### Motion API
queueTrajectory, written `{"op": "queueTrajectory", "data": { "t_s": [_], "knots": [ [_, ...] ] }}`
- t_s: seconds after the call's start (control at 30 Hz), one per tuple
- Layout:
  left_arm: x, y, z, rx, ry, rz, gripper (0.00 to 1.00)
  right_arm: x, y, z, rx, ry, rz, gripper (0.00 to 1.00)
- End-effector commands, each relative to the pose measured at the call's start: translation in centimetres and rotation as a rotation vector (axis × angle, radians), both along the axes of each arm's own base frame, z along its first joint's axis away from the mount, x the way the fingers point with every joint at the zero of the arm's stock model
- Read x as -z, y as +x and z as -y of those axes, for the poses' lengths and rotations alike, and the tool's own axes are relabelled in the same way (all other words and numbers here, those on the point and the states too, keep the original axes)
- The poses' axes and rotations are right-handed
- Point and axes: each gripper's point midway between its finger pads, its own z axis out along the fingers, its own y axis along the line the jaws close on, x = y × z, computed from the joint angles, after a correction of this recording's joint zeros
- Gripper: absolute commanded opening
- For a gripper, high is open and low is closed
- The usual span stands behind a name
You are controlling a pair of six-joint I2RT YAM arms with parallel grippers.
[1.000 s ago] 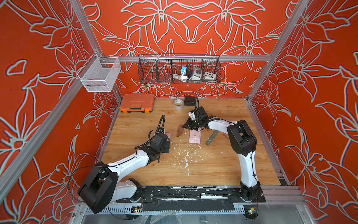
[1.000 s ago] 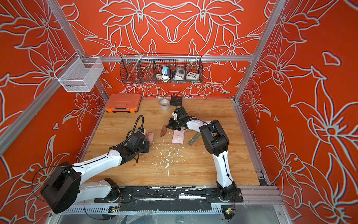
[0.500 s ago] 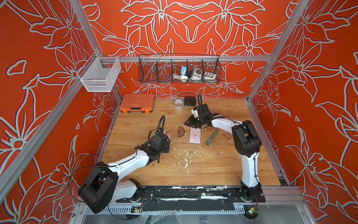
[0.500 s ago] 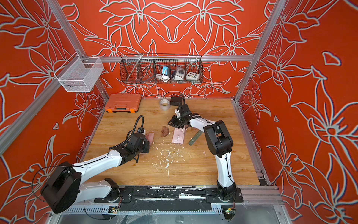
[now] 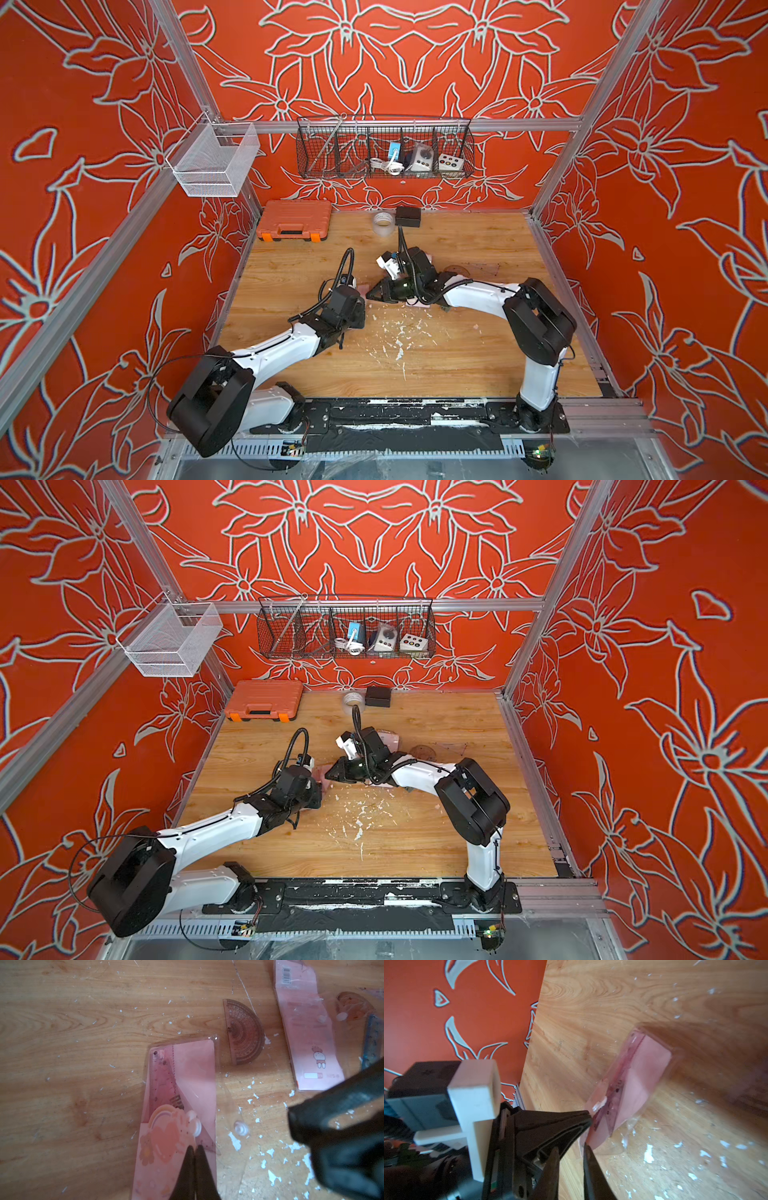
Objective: Open the ruler set and take out the ruler
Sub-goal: Place the ruler set bag at the center of the board.
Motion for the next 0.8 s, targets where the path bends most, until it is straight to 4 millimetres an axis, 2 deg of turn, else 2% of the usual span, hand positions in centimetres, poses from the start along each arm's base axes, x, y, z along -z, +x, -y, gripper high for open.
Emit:
{"op": "queueTrajectory", "data": {
  "t_s": [0.0, 0.17, 0.37, 0.53, 0.77],
  "knots": [
    [-1.1, 0.4, 0.3, 0.010, -0.022, 0.042, 0.00, 1.3, 1.2, -1.2, 0.015, -0.029, -0.003, 0.21],
    [-1.9, 0.2, 0.6, 0.037, -0.047, 0.078, 0.00, 4.2, 1.4, -1.3, 0.038, -0.076, -0.039, 0.20],
    [-2.4, -0.1, -0.1, 0.010, -0.051, 0.122, 0.00, 6.8, 0.7, -0.4, 0.035, -0.134, -0.070, 0.20],
    [-2.2, 0.0, -0.1, 0.010, -0.053, 0.118, 0.00, 7.4, 0.4, 0.1, 0.035, -0.147, -0.069, 0.25],
    [-2.0, 0.0, 0.6, 0.033, -0.083, 0.119, 0.00, 8.4, 0.6, -0.9, 0.004, -0.141, -0.087, 0.23]
  ]
}}
